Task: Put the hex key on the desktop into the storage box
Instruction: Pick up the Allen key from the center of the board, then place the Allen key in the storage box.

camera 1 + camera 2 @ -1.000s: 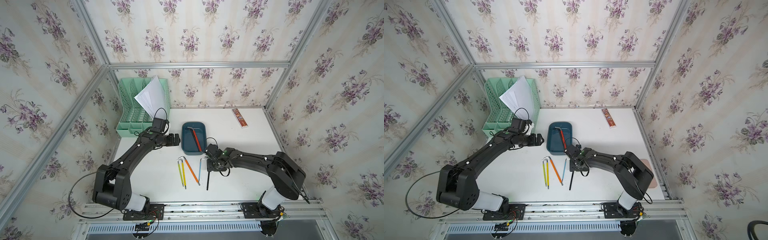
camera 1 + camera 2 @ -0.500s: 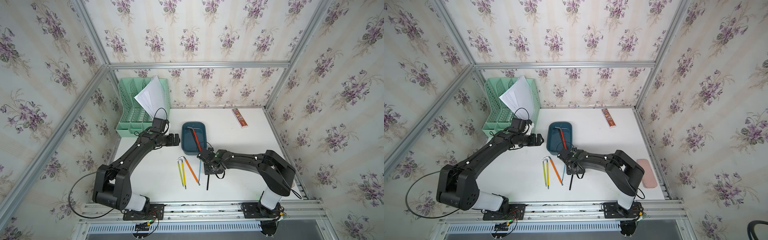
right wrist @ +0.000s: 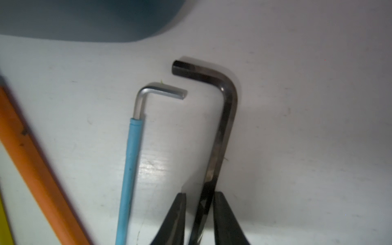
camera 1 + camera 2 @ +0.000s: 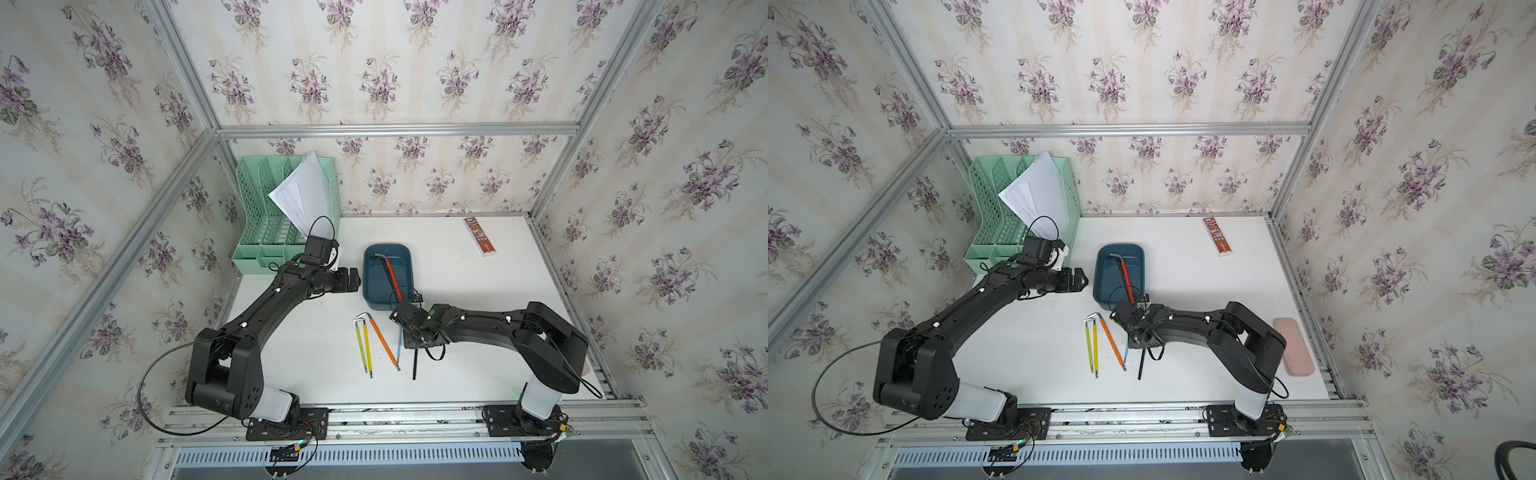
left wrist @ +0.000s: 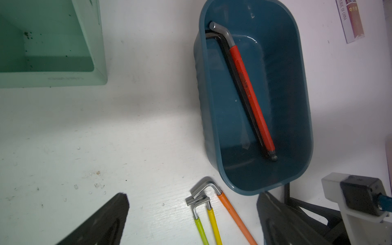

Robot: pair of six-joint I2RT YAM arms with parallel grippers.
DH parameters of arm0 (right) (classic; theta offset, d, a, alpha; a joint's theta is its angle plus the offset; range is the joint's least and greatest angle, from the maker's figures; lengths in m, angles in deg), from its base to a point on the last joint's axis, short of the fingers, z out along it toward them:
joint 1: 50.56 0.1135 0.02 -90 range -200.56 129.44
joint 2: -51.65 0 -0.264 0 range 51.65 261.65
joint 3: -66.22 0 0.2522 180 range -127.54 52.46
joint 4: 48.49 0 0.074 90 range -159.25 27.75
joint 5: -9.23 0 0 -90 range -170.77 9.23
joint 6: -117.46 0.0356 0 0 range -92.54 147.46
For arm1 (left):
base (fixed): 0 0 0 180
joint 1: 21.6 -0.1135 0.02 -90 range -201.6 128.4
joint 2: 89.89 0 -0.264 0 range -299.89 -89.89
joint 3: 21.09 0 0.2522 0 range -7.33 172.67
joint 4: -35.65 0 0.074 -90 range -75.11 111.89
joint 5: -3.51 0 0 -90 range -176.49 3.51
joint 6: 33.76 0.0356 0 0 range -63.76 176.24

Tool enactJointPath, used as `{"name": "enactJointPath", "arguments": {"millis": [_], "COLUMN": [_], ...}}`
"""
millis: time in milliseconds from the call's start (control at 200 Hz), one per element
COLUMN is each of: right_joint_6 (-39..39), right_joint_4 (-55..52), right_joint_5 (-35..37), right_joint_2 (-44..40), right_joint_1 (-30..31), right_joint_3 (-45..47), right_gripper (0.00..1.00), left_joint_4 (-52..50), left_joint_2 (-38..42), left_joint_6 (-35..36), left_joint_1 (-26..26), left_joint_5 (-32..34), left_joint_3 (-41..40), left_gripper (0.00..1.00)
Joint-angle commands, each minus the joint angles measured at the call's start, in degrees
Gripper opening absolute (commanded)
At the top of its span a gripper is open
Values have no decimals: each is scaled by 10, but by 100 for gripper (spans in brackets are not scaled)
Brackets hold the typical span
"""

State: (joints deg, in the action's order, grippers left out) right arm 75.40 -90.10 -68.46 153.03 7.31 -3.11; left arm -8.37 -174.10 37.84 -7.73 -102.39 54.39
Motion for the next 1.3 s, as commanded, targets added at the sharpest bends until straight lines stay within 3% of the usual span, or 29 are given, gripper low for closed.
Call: {"name": "enactJointPath", "arguments": {"millis": [0, 115, 360, 829, 1144, 1294], "right_joint_6": [10, 11, 9, -30, -129, -172], "right_joint_4": [-68, -69, -67, -65, -98, -76], "right_joint_5": [-29, -19, 4, 19, 28, -17], "right_joint_2": [8, -14, -57, -192, -170, -127], "right_joint_1": [-1, -2, -12, -68, -118, -139], "right_joint_3": [35, 46, 54, 30, -110, -184], "right_gripper": [18, 9, 1, 0, 0, 0], "left_joint_4": [-6, -11, -16, -31, -93, -133], "left_joint_2": [3, -1, 7, 5, -1, -11], "left_joint_6": [11, 12, 2, -16, -7, 0], "left_joint_1": [-1, -1, -1, -1, -13, -15], "left_joint_5": [3, 13, 7, -19, -87, -87], "left_joint_3": [6, 7, 8, 27, 110, 153], "left_gripper": [99, 99, 99, 99, 99, 99]}}
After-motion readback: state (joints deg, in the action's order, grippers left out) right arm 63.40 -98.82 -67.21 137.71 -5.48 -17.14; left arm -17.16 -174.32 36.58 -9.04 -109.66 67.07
